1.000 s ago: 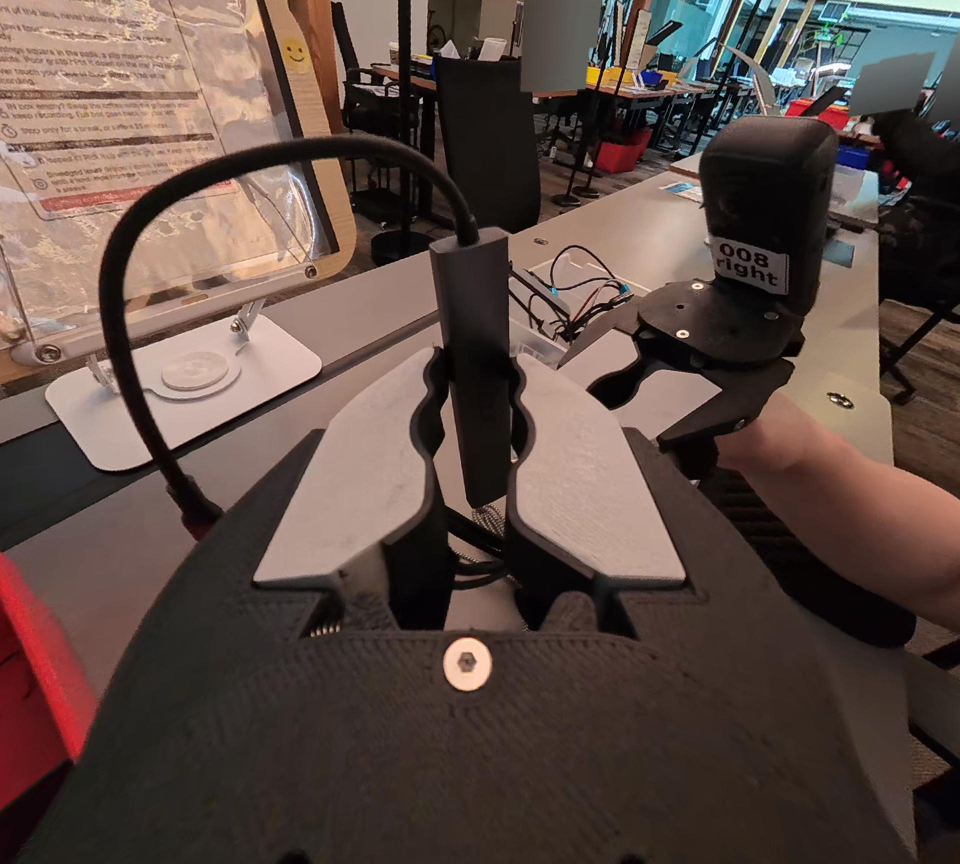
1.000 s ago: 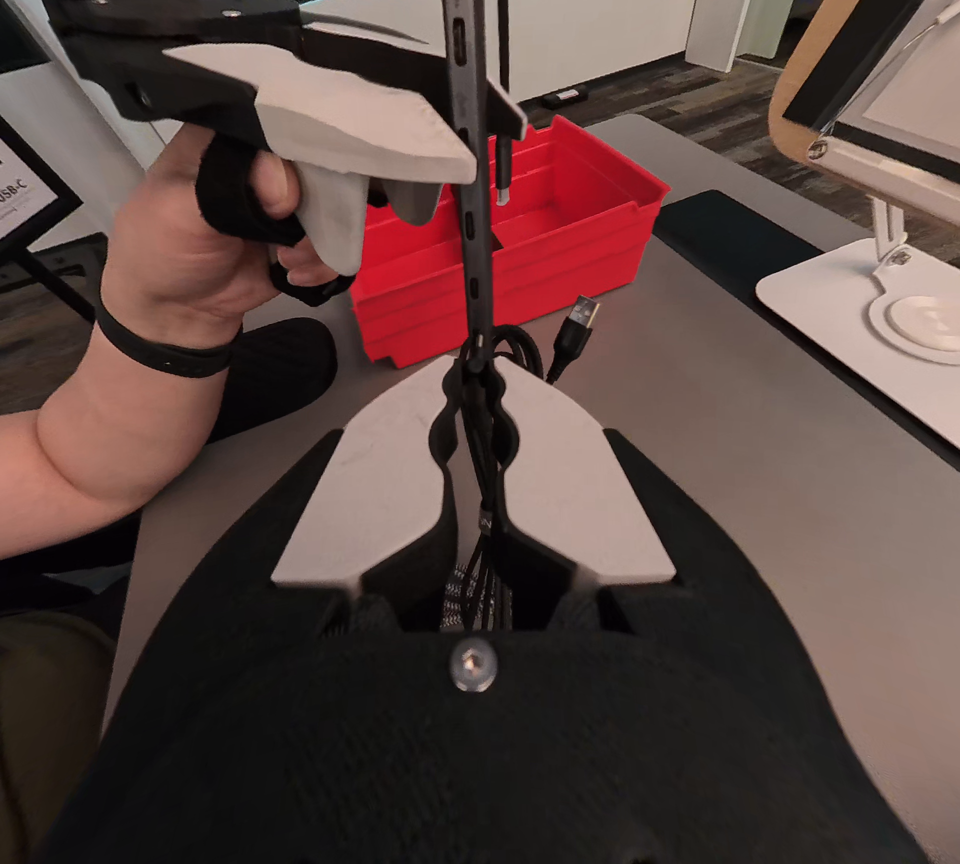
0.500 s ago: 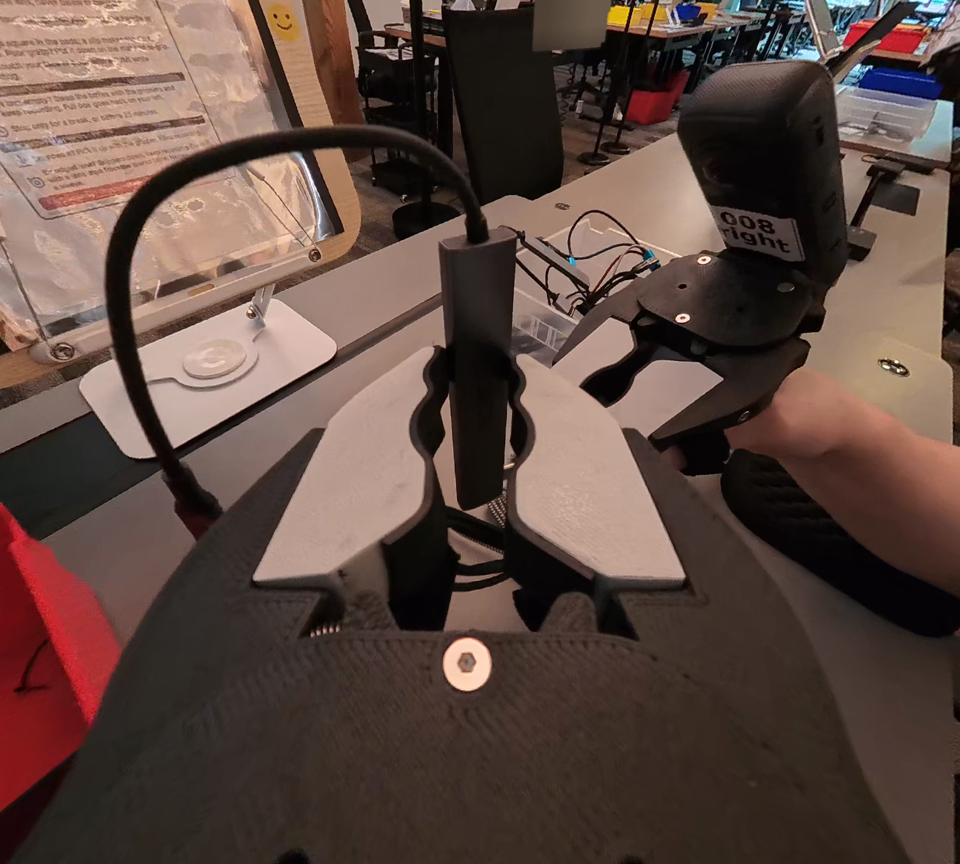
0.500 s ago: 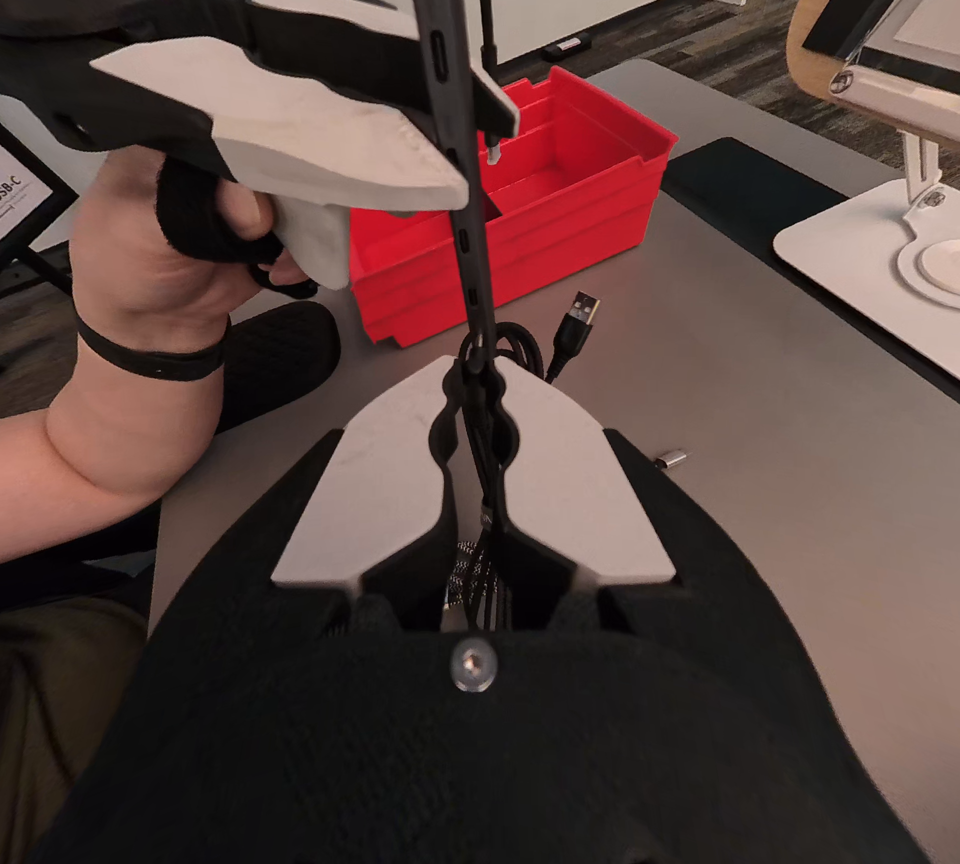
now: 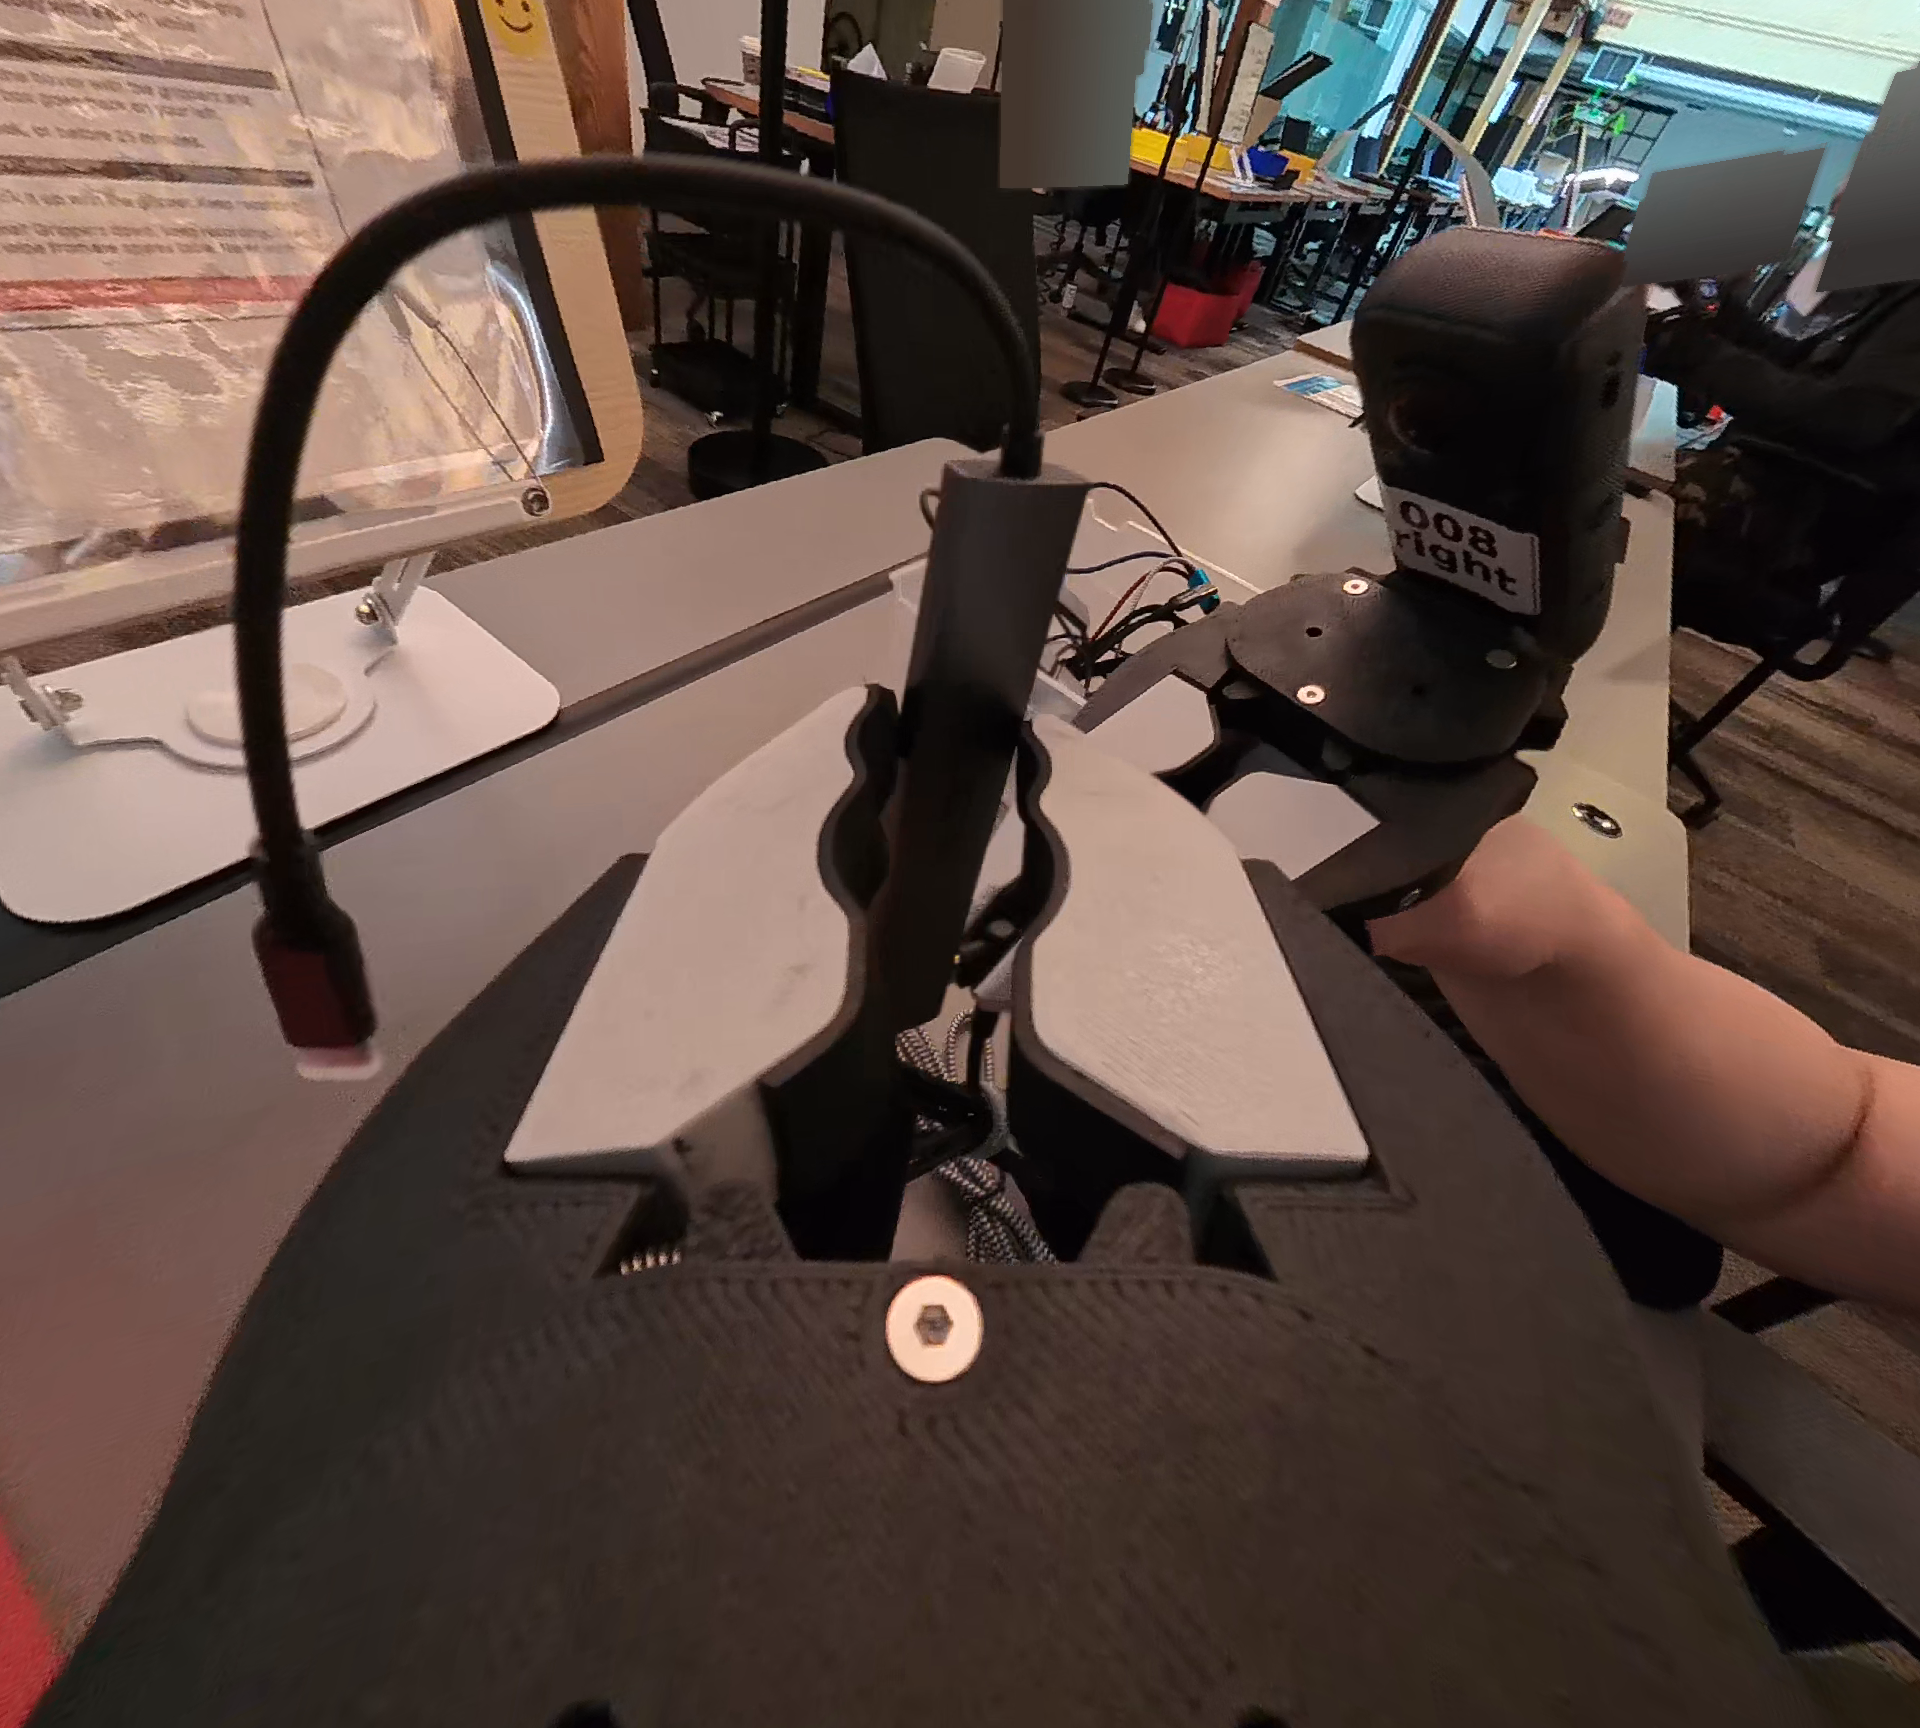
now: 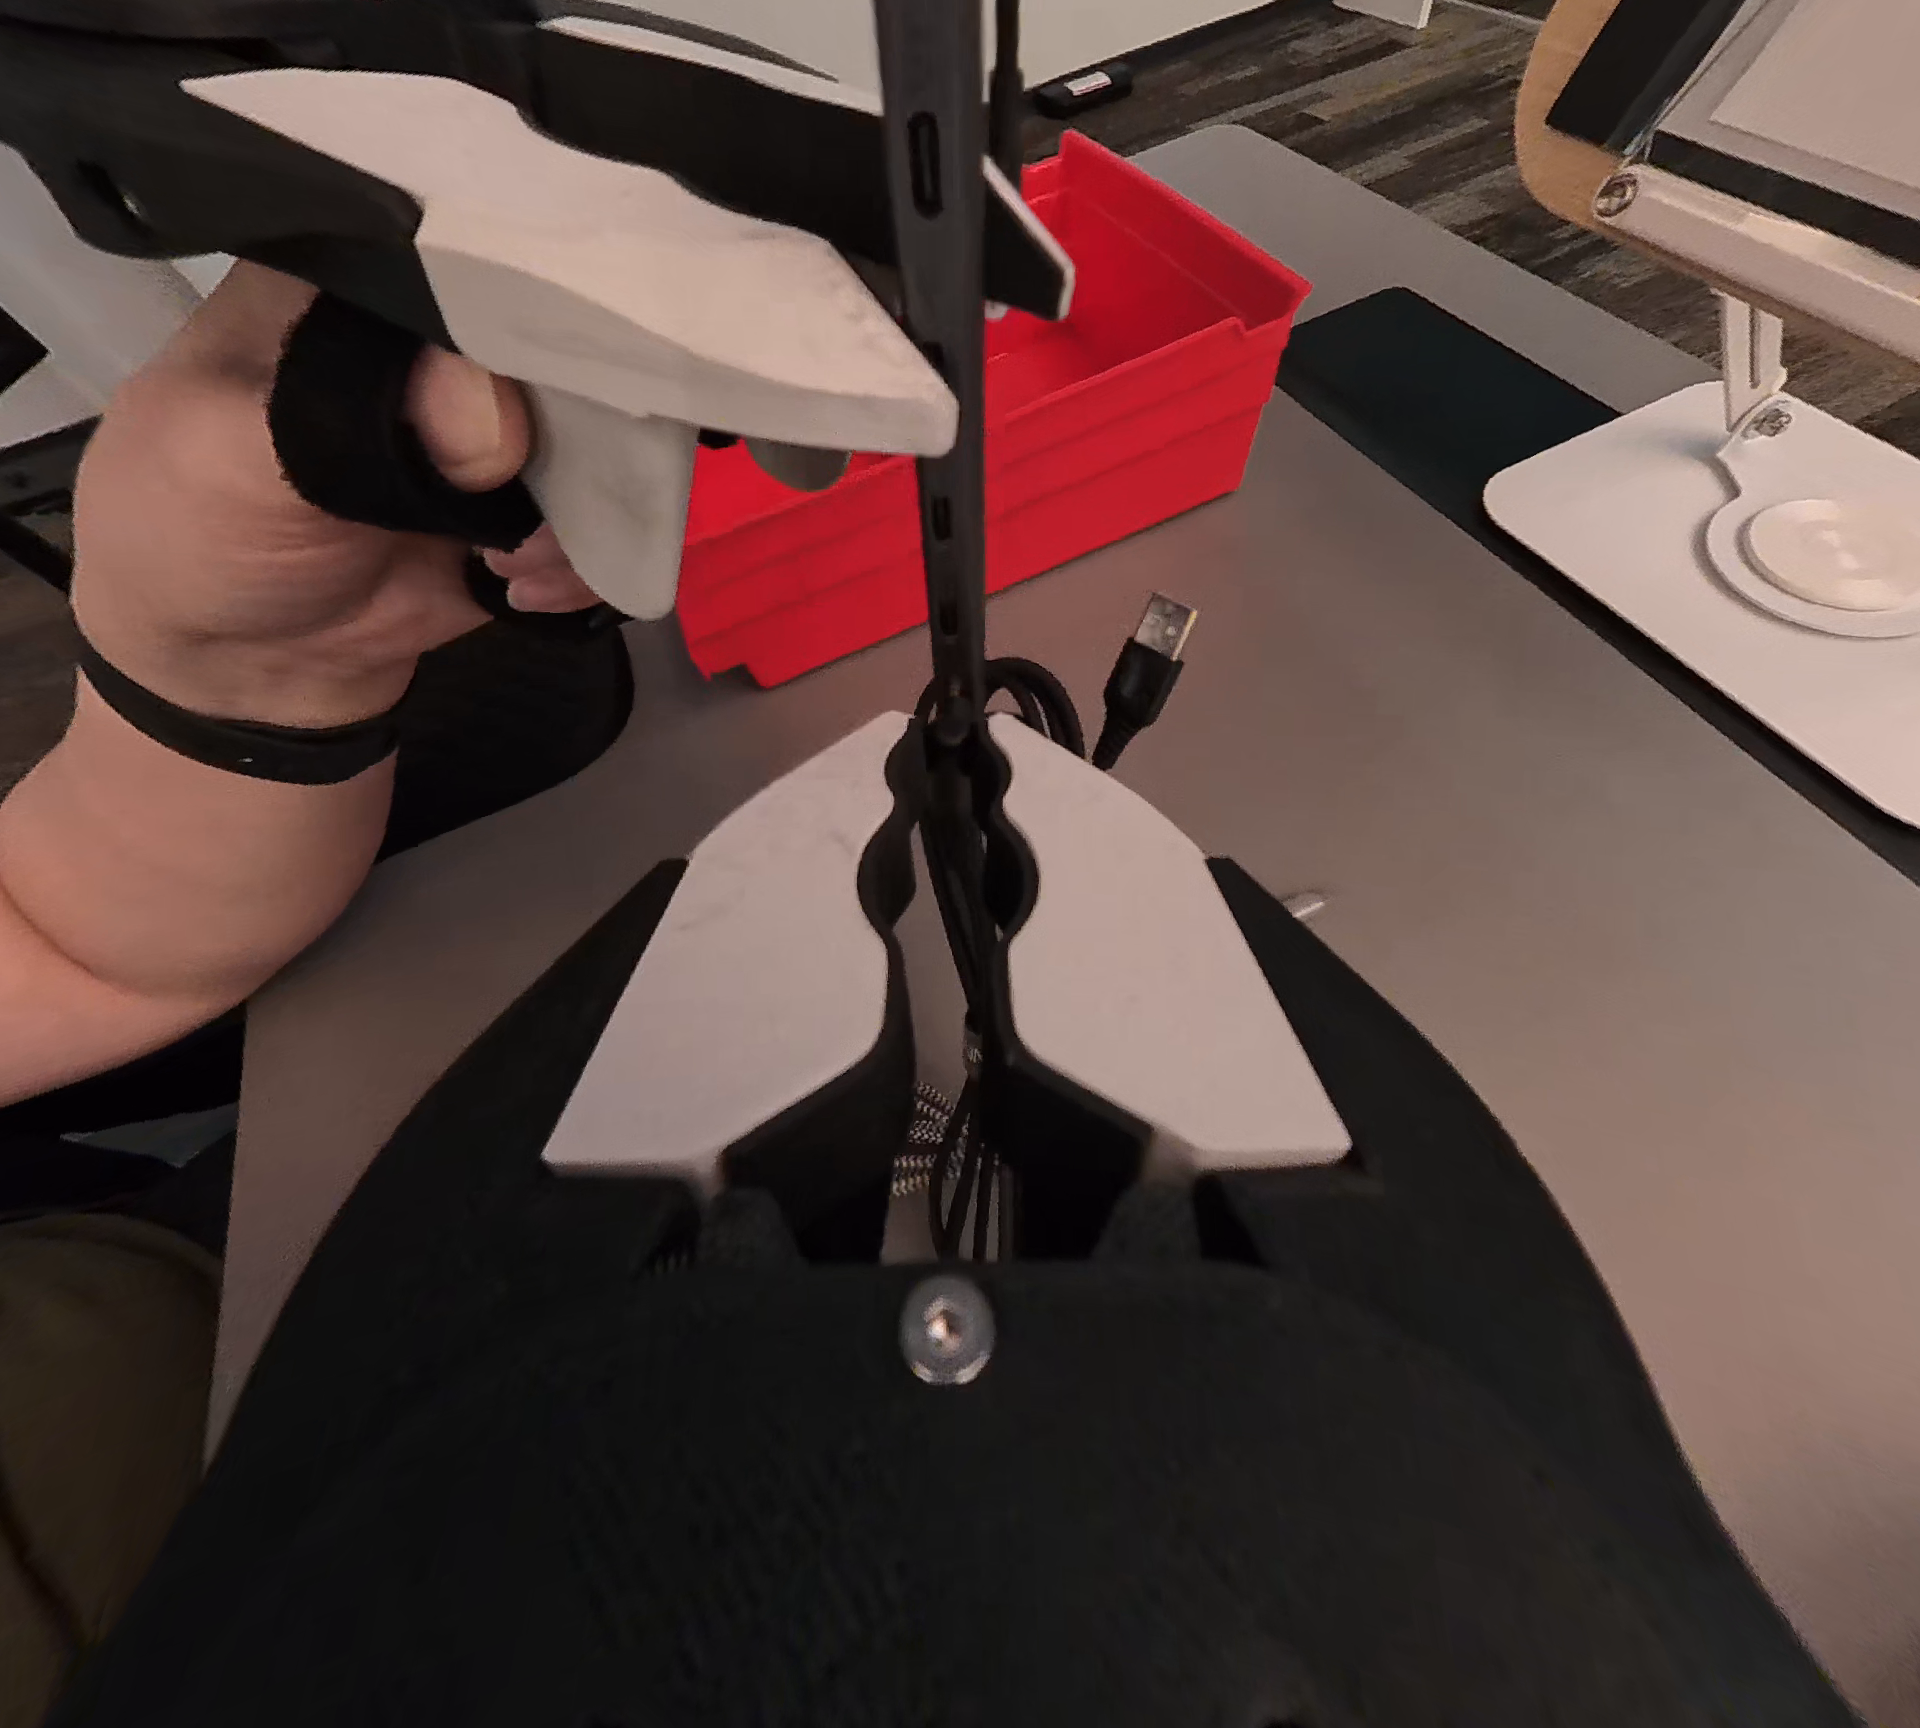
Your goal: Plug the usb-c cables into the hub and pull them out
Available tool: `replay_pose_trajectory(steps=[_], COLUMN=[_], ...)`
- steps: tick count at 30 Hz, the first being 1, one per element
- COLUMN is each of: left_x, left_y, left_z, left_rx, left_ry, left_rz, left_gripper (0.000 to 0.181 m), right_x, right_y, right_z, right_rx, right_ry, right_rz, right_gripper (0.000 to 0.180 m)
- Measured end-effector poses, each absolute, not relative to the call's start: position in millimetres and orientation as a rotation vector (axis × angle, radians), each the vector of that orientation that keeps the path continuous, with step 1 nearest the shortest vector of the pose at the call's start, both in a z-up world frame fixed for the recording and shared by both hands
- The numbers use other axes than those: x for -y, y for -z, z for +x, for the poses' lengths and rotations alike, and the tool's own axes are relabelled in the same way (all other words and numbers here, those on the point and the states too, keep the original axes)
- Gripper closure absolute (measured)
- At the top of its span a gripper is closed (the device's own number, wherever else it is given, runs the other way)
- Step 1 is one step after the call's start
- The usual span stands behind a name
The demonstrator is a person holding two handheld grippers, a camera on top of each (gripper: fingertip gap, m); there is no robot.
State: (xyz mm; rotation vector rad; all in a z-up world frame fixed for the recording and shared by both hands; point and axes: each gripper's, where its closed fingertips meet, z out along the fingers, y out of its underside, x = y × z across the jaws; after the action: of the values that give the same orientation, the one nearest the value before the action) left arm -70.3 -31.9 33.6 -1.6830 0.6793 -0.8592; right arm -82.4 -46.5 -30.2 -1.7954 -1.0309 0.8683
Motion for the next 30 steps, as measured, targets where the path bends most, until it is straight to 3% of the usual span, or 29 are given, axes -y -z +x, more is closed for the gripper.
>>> replay_pose_trajectory(steps=[30], left_x=[80.6], left_y=[-48.0], left_z=[-69.0], left_rx=[-1.024], left_ry=[1.19], left_rz=[-1.534], left_gripper=[0.171], right_x=[82.8], right_y=[-20.6], right_z=[-73.6], right_rx=[1.093], right_ry=[-1.442], right_rz=[-1.497], right_gripper=[0.172])
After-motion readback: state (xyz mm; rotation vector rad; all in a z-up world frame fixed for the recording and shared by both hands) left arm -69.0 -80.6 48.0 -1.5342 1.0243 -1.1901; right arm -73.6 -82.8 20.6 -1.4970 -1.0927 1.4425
